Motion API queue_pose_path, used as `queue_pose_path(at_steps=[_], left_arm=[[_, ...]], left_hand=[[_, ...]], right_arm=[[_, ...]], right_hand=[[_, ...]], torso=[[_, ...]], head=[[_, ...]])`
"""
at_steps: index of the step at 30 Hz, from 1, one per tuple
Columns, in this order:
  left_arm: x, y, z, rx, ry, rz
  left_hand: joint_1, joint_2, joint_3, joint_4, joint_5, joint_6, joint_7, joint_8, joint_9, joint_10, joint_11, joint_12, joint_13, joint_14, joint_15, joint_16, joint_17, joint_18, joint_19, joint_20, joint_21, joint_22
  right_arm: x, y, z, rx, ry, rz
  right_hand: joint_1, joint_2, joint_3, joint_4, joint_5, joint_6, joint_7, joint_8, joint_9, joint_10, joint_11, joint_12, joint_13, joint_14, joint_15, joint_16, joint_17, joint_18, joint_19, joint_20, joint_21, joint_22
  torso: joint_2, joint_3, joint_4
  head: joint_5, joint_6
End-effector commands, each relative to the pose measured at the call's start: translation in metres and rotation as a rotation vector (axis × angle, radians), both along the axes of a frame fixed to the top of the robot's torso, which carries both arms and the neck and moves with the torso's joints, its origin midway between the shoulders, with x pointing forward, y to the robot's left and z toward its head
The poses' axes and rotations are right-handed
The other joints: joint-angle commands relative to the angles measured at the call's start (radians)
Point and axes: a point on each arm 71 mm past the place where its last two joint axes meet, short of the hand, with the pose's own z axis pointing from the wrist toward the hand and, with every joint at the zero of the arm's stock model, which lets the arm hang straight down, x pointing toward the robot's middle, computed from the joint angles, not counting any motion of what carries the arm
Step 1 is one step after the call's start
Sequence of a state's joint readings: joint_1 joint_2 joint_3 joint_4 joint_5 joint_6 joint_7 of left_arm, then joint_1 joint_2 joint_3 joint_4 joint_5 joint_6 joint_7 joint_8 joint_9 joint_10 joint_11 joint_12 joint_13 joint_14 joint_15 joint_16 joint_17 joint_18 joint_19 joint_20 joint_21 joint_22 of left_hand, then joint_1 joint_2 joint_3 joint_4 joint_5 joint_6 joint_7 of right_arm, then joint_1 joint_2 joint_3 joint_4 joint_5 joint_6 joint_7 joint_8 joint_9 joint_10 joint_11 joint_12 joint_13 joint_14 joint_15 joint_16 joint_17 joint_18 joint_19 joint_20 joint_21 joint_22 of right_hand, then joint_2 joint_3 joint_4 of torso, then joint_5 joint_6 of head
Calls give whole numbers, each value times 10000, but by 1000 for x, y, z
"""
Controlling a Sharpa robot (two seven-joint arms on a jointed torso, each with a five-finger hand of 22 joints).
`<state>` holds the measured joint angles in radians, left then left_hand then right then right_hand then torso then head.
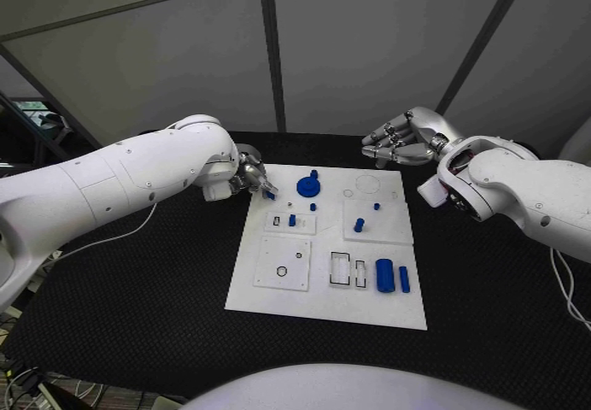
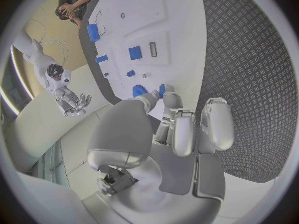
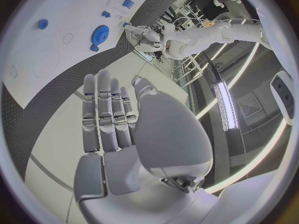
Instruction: Assemble the parts on the task board
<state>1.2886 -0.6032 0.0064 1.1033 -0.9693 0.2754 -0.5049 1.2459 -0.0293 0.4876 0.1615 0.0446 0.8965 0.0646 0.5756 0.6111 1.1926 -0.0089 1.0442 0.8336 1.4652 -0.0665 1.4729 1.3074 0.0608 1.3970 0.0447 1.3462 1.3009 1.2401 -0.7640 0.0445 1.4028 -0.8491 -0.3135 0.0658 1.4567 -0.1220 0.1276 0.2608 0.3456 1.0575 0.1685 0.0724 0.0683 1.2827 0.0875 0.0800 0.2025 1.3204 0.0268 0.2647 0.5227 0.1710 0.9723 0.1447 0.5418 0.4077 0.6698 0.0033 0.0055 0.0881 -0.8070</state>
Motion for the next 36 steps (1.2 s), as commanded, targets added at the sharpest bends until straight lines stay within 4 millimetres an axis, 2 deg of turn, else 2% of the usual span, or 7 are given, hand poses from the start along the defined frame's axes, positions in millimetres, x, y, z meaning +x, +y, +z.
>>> queue_pose_path(at_steps=[1, 5, 13, 18, 28, 36], left_arm=[[-3, -2, 5, -660, -319, 310], [-14, 0, 8, -812, -473, 282], [-33, -2, 10, -953, -752, 69], [-44, -4, 7, -790, -971, -116], [-55, -6, -3, -252, -1045, -443], [-59, -10, -10, 64, -1000, -723]], left_hand=[[-139, -16, 1310, -1146, 31, -64, -40, 77, 45, 120, -41, -37, 1, 701, -49, 73, 1422, 80, 66, -42, 75, 23], [-400, -156, 1764, -1305, 40, -71, -60, 187, 102, 184, -56, -23, -10, 718, -56, 100, 1456, 73, 96, -54, 94, 67], [-626, -292, 2166, -1490, 43, -60, -73, 296, 153, 279, -73, 29, 23, 731, -77, 121, 1484, 51, 168, -68, 166, 172], [-769, -380, 2415, -1616, 51, -35, -90, 368, 178, 378, -90, 99, 88, 737, -90, 128, 1494, 35, 222, -78, 220, 248], [-916, -473, 2723, -1801, 68, -30, -99, 445, 201, 431, -103, 106, 64, 739, -102, 129, 1497, 25, 261, -90, 254, 302], [-1136, -559, 3004, -1955, 292, -11, -105, 552, 231, 530, -112, 174, 98, 743, -108, 132, 1501, 18, 289, -95, 274, 345]], right_arm=[[0, 0, 1, 17, -6, 42], [0, -1, 1, 0, 18, 21], [1, -2, 0, -20, 41, -14], [2, -2, 0, -30, 60, -15], [2, -1, -1, -85, 196, 44], [2, -1, -2, -116, 265, 57]], right_hand=[[-56, 74, 30, 50, 63, -71, -16, -23, 8, -5, 34, -62, -12, -7, 47, -31, -7, 111, 50, 28, -52, -8], [-70, 69, 27, 61, 90, -73, -14, -23, 7, -6, 35, -62, -13, -5, 48, -33, -6, 111, 54, 29, -57, -11], [-70, 69, 27, 61, 90, -73, -14, -23, 7, -6, 35, -62, -13, -5, 48, -33, -6, 111, 54, 29, -57, -11], [-70, 69, 27, 61, 90, -73, -14, -23, 7, -6, 35, -62, -13, -5, 48, -33, -6, 111, 54, 29, -57, -11], [-87, 62, 23, 74, 114, -77, -12, -23, 7, -7, 37, -63, -15, -4, 50, -37, -5, 110, 58, 29, -65, -15], [-90, 62, 23, 77, 118, -77, -12, -23, 7, -7, 38, -63, -15, -4, 51, -38, -5, 110, 59, 30, -67, -16]], torso=[[-1, 1, 0], [0, 11, -3], [-18, 12, 3], [-15, 0, 4], [-1, 4, -29], [9, -3, -10]], head=[[26, -4], [46, -19], [132, -43], [129, -54], [155, -48], [140, -70]])
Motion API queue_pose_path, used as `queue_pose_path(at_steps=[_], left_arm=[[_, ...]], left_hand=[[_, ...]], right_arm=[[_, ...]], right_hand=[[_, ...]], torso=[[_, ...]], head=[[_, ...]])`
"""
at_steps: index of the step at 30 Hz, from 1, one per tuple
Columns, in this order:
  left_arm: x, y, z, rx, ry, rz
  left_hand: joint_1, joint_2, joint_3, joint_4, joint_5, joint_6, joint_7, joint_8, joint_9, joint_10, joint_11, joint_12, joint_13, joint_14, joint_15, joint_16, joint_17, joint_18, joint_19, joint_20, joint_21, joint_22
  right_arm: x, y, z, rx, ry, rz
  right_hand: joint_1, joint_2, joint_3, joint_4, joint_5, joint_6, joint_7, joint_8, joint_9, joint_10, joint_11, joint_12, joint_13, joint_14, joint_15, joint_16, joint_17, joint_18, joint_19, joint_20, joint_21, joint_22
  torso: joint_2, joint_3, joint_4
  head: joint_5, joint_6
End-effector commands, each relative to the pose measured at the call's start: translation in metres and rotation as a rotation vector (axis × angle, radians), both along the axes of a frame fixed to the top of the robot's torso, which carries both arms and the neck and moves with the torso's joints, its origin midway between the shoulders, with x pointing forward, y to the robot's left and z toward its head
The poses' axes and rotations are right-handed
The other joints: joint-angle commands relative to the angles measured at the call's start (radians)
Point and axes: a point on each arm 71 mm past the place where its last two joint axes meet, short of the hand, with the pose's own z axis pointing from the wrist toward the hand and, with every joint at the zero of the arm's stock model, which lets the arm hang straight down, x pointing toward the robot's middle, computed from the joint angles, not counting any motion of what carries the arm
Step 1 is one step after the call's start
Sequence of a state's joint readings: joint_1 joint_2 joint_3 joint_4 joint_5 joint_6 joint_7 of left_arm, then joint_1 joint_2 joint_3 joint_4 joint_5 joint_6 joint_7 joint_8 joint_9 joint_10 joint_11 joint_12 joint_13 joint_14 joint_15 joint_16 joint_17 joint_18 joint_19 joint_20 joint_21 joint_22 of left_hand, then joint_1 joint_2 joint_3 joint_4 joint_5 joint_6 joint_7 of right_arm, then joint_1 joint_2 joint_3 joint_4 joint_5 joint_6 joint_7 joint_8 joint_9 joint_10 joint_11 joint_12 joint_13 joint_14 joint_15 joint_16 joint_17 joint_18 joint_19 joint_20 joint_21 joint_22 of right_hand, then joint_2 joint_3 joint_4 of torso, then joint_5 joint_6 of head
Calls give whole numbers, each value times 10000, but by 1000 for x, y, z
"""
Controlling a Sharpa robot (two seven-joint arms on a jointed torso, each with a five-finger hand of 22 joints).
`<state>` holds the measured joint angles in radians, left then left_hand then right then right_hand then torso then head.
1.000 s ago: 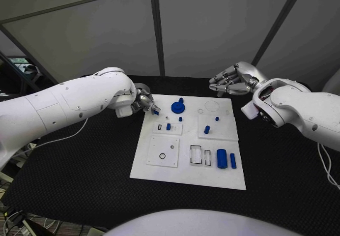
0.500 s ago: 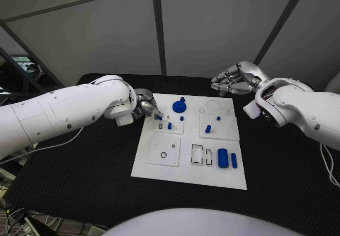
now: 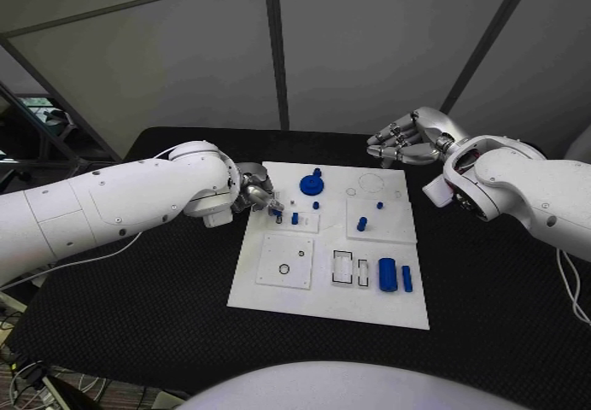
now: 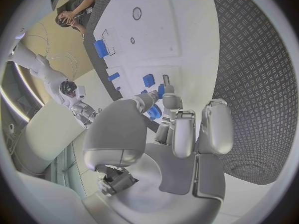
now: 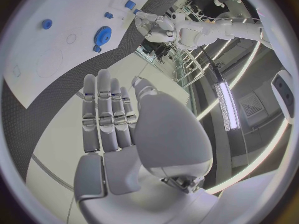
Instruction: Assemble the parts on the task board
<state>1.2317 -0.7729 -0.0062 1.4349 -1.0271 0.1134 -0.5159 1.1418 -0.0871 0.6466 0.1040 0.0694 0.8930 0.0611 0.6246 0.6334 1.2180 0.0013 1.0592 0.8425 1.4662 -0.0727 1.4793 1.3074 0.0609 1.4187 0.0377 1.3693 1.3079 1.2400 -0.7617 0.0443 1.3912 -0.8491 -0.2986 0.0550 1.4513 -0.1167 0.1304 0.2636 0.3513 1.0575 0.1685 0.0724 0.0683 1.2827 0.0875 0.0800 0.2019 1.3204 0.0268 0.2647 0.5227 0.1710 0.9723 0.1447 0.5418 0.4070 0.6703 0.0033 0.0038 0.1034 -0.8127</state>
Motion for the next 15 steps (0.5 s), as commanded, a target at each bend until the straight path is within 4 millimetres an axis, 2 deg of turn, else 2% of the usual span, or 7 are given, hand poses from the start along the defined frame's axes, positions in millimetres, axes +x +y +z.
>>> queue_pose_path(at_steps=[1, 15], left_arm=[[0, -2, -1, 403, -225, -157], [-2, -3, -8, 962, -18, -572]], left_hand=[[-103, 16, 1420, -1384, 51, 23, -71, 66, 9, 278, -214, 25, 7, 732, -46, 67, 1501, 16, 73, -25, 44, 276], [-174, -5, 1484, -1428, 119, 25, -75, 98, 17, 317, -219, 65, 44, 734, -50, 71, 1507, 5, 103, -28, 79, 324]], right_arm=[[0, 1, 0, -18, 101, 102], [-1, 3, -1, -61, 220, 183]], right_hand=[[-37, 9, -5, 49, 60, -77, -11, -23, 7, -7, 38, -63, -10, -5, 51, -39, -6, 110, 59, 30, -67, -9], [-56, 13, -7, 65, 73, -78, -9, -23, 7, -6, 41, -63, -11, -4, 53, -41, -5, 109, 62, 31, -73, -12]], torso=[[1, -1, 8], [-4, 3, 2]], head=[[-7, -17], [0, -27]])
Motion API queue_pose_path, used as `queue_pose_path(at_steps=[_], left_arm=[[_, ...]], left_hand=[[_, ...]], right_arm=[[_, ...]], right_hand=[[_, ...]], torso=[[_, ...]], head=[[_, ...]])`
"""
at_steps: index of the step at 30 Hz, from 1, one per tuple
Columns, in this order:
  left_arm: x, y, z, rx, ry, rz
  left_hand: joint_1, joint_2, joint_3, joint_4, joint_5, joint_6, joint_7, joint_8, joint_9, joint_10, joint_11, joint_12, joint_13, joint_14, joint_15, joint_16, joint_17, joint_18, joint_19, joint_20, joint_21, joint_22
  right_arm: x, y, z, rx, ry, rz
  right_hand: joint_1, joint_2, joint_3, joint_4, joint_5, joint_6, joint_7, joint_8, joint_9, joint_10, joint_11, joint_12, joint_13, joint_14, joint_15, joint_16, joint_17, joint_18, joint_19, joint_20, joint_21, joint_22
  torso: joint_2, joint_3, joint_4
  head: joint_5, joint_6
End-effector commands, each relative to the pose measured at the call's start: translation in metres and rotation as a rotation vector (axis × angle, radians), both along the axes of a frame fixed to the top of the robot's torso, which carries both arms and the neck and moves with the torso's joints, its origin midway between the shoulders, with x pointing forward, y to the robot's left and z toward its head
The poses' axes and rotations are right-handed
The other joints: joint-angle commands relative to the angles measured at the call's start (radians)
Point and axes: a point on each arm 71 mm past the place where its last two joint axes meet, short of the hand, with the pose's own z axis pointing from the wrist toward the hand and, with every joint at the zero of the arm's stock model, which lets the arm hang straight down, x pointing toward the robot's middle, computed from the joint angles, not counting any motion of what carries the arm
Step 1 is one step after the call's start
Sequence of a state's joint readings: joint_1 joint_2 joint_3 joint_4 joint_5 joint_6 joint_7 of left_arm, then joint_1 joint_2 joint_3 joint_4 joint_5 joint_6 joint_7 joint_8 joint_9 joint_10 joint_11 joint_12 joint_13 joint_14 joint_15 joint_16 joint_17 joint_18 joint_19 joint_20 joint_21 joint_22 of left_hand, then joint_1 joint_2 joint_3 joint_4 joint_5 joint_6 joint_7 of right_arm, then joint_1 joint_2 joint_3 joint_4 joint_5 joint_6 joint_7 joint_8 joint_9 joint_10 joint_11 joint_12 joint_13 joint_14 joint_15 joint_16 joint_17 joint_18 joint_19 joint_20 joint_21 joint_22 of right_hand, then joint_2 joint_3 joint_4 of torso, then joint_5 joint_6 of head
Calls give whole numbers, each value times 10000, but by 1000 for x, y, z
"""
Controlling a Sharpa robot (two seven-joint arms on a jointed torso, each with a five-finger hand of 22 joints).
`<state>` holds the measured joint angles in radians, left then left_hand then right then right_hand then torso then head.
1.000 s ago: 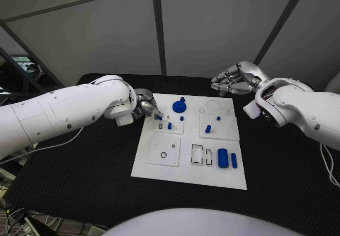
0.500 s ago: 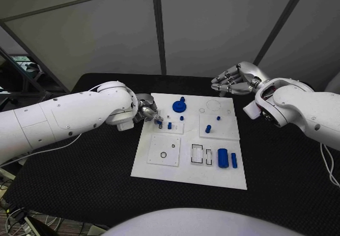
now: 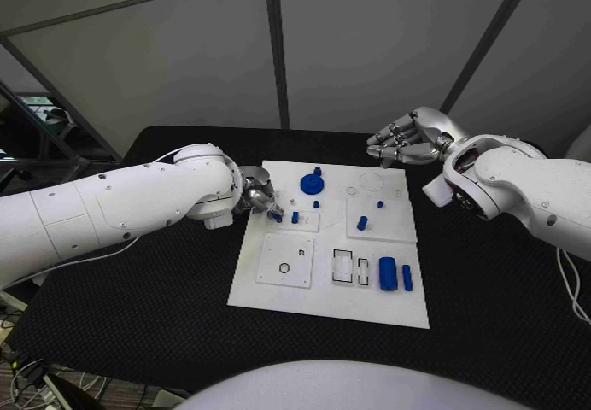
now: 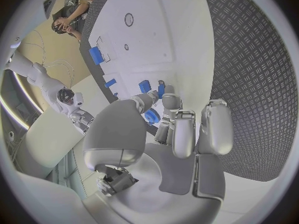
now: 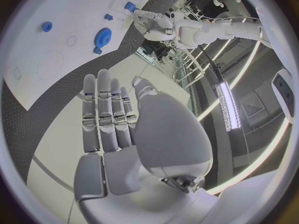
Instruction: Assemble the parts on the task board
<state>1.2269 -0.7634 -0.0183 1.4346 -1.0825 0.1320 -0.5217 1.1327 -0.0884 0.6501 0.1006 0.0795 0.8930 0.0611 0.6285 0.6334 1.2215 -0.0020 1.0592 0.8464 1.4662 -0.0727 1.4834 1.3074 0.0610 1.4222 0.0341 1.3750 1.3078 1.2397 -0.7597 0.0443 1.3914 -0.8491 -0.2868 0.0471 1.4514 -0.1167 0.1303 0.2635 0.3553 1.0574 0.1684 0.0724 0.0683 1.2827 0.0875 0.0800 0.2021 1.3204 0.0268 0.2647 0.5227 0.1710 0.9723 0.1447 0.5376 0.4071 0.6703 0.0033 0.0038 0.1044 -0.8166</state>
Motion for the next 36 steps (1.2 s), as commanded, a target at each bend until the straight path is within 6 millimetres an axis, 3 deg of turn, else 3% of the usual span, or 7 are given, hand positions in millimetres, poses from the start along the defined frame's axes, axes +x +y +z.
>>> queue_pose_path(at_steps=[1, 36], left_arm=[[0, 0, -2, 419, 49, -224], [-1, -3, -4, 569, 285, -511]], left_hand=[[-96, 3, 1460, -1404, 31, 26, -76, 65, 18, 291, -187, 73, 13, 734, -51, 30, 1505, 1, 75, 7, 31, 337], [-182, -53, 1529, -1509, 104, 47, -96, 122, 32, 388, -206, 177, 120, 735, -62, 29, 1505, -14, 118, -1, 80, 404]], right_arm=[[0, 2, 0, -16, 98, 122], [0, 2, -1, -44, 163, 164]], right_hand=[[-63, 15, -6, 72, 37, -78, -8, -23, 7, -7, 42, -63, -12, -4, 54, -42, -5, 109, 63, 31, -33, -14], [-66, 16, -6, 74, 38, -78, -8, -23, 8, -7, 42, -63, -12, -4, 54, -43, -5, 109, 63, 32, -34, -15]], torso=[[-4, 4, 2], [-3, 3, 6]], head=[[-9, 10], [12, -29]])
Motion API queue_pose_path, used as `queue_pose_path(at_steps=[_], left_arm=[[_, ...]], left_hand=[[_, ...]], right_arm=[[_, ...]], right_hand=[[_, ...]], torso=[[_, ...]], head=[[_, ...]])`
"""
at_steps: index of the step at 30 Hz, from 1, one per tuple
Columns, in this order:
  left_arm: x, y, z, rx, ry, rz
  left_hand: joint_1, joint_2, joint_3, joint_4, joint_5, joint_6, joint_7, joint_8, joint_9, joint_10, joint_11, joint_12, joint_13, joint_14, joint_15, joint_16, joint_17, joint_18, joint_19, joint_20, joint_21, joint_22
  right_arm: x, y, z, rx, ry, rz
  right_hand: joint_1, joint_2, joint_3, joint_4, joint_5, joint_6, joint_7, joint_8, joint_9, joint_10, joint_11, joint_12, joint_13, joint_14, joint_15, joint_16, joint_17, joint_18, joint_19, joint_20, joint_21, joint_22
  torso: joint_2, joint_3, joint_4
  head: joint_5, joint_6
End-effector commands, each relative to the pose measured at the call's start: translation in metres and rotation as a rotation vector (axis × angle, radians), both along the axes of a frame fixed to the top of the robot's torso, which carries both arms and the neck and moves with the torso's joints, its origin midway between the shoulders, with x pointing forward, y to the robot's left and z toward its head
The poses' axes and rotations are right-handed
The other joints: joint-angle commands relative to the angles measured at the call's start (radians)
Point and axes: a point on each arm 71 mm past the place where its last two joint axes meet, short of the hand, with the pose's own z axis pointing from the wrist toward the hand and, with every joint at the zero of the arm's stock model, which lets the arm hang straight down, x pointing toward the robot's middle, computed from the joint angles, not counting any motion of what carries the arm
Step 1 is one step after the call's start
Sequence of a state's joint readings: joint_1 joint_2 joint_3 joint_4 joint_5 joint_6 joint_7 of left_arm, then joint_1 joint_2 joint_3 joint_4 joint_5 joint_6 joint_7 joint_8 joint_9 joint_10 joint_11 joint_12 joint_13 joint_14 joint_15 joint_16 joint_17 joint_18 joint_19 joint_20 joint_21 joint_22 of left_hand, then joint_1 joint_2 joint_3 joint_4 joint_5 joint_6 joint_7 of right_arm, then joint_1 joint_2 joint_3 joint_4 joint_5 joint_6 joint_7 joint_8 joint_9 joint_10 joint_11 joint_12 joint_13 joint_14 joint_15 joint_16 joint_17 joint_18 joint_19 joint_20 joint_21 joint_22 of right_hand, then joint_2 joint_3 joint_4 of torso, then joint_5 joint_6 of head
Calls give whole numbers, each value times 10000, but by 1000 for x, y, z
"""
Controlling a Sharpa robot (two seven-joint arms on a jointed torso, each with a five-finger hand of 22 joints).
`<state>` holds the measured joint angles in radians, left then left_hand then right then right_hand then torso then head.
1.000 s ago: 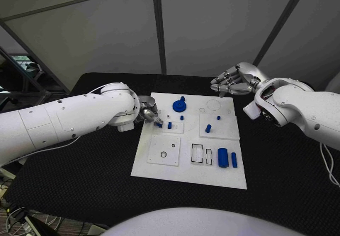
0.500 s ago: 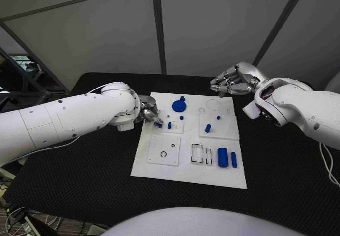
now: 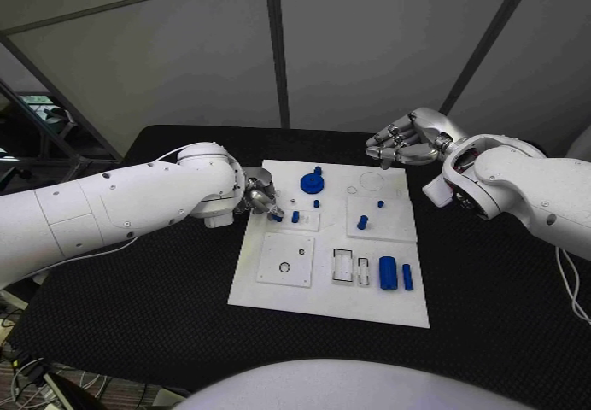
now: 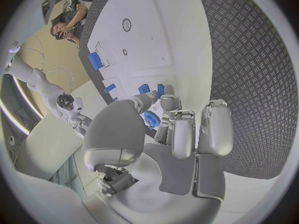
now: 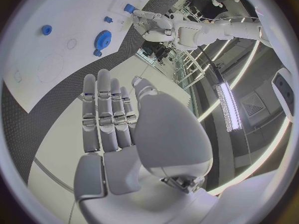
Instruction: Assemble the parts on the task board
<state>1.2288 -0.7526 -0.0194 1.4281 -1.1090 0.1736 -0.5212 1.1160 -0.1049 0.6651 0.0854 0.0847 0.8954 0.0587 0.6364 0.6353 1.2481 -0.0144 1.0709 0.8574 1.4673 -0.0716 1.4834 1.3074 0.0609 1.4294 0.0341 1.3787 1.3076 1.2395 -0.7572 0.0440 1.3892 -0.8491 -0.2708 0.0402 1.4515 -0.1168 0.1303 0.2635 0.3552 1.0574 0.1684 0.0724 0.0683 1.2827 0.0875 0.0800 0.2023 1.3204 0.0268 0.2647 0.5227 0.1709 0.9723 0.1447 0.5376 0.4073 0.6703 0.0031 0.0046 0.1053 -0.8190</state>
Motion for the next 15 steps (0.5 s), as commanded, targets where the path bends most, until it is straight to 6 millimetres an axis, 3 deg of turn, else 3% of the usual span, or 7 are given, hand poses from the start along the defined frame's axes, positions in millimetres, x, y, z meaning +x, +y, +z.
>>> queue_pose_path(at_steps=[1, 8, 11, 15], left_arm=[[-1, 0, -3, 238, 170, -134], [-1, -2, -3, 250, 201, -179], [0, -3, -3, 255, 212, -189], [1, -4, -4, 280, 250, -211]], left_hand=[[-15, 112, 1378, -1358, 52, 23, -73, 43, 13, 121, -81, 60, 9, 724, -74, 29, 1505, -13, 46, 0, 43, 406], [-71, 78, 1400, -1401, 121, 45, -82, 70, 16, 182, -89, 129, 90, 725, -80, 30, 1507, -16, 57, -6, 53, 422], [-361, -34, 1302, -1413, 739, 146, -132, 147, 19, 342, -122, 290, 271, 726, -99, 31, 1509, -28, 88, -26, 84, 475], [-754, -68, 831, -1238, 817, 304, -236, 180, -29, 511, -195, 462, 467, 730, -142, 35, 1515, -45, 137, -61, 134, 555]], right_arm=[[0, 1, 1, 16, 18, 79], [0, 1, 1, 17, 18, 83], [0, 1, 1, 17, 20, 82], [0, 1, 1, 14, 24, 82]], right_hand=[[-67, 17, -6, 75, 39, -78, -7, -23, 8, -6, 42, -63, -15, -4, 54, -43, -5, 109, 63, 32, -34, -17], [-80, 15, -9, 85, 43, -80, -7, -23, 7, -8, 43, -63, -16, -4, 55, -46, -4, 109, 65, 33, -40, -20], [-99, 12, -13, 100, 51, -83, -6, -23, 7, -9, 45, -64, -17, -4, 58, -51, -4, 109, 69, 34, -49, -25], [-99, 12, -13, 100, 51, -83, -6, -23, 7, -9, 45, -64, -17, -4, 58, -51, -4, 109, 69, 34, -49, -25]], torso=[[0, 4, -3], [5, 6, -6], [7, 6, -1], [9, 8, -4]], head=[[5, -3], [-8, -26], [-5, -35], [-8, -43]])
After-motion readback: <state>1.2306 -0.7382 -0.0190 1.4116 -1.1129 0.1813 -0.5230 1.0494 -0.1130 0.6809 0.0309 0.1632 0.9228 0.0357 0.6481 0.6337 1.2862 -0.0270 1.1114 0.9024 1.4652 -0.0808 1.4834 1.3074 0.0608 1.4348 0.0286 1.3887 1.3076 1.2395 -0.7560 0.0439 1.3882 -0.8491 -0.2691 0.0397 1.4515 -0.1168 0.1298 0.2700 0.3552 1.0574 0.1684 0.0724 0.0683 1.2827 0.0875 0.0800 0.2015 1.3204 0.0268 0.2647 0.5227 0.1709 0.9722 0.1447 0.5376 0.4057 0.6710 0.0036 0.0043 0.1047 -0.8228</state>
